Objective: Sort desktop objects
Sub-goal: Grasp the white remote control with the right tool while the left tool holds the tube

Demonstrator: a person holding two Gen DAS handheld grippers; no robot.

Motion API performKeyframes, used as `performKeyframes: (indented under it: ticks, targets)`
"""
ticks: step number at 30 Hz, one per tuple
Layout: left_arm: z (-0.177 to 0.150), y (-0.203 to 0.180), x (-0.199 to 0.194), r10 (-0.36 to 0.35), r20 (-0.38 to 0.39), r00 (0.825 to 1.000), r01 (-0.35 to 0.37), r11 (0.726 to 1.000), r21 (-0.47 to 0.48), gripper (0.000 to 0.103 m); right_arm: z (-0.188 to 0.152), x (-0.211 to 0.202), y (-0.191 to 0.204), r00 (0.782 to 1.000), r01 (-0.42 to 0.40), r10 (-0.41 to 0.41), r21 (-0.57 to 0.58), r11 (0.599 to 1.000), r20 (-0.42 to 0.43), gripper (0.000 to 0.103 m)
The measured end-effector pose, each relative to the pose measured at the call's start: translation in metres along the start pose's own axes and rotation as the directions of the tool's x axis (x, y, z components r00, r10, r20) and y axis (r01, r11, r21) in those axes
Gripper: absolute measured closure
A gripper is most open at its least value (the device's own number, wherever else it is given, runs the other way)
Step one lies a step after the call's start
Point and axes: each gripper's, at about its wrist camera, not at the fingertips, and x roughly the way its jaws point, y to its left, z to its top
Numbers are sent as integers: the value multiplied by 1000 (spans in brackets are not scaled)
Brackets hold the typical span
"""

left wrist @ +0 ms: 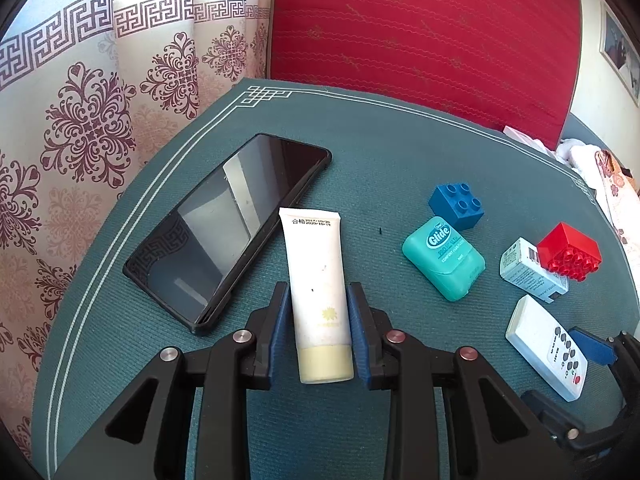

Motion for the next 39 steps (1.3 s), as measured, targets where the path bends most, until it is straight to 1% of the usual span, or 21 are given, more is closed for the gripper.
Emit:
performKeyframes:
  ticks: [3, 6, 9, 10, 11, 12, 14, 17, 22, 24, 32, 35, 39]
  targets:
    - [1, 1, 2, -9, -1, 1000, 9, 1000, 1, 70, 1, 4, 6, 999, 48, -48, -34, 998, 5, 19]
    - [2, 2, 2, -16, 0, 1000, 16, 1000, -2, 70, 7, 8, 8, 998, 61, -60, -42, 997, 11, 20]
    - [2, 1, 1, -16, 2, 1000, 16, 1000, -1, 70, 14, 14, 8, 998, 69, -68, -32, 997, 13, 24]
    - [2, 1, 1, -18, 3, 1000, 18, 1000, -2, 70, 15, 15, 9, 997, 71, -71, -26, 997, 14, 28]
    - [2, 2, 1, -21, 4, 1000, 21, 1000, -5, 71, 15, 14, 9, 997, 71, -70, -21, 997, 16, 37]
    - [2, 3, 1, -26, 4, 1000, 26, 1000, -11, 74, 14, 12, 9, 997, 73, -72, -21, 997, 17, 41]
    - [1, 4, 0, -45, 2, 999, 45, 999, -24, 74, 14, 12, 15, 997, 75, -75, -26, 997, 13, 50]
    - [0, 6, -2, -80, -3, 997, 80, 996, -45, 74, 5, 4, 16, 997, 77, -77, -24, 997, 5, 58]
    - [-4, 13, -7, -181, -27, 983, 178, 978, -107, 75, -13, -10, 19, 997, 76, -76, 17, 997, 0, 59]
    - [-5, 15, -8, -203, -33, 979, 198, 972, -124, 75, -22, -18, 20, 998, 59, -59, 38, 998, 2, 59]
    - [-8, 12, -14, -209, -36, 977, 203, 971, -125, 75, -43, -50, 20, 999, 5, -10, 144, 990, 39, 60]
    - [-9, 8, -22, -228, -26, 973, 223, 967, -121, 75, -49, -61, 16, 999, -10, 1, 182, 983, 54, 60]
    - [-7, 3, -35, -257, 2, 966, 256, 961, -103, 75, -57, -74, 10, 998, -9, -6, 221, 975, 67, 60]
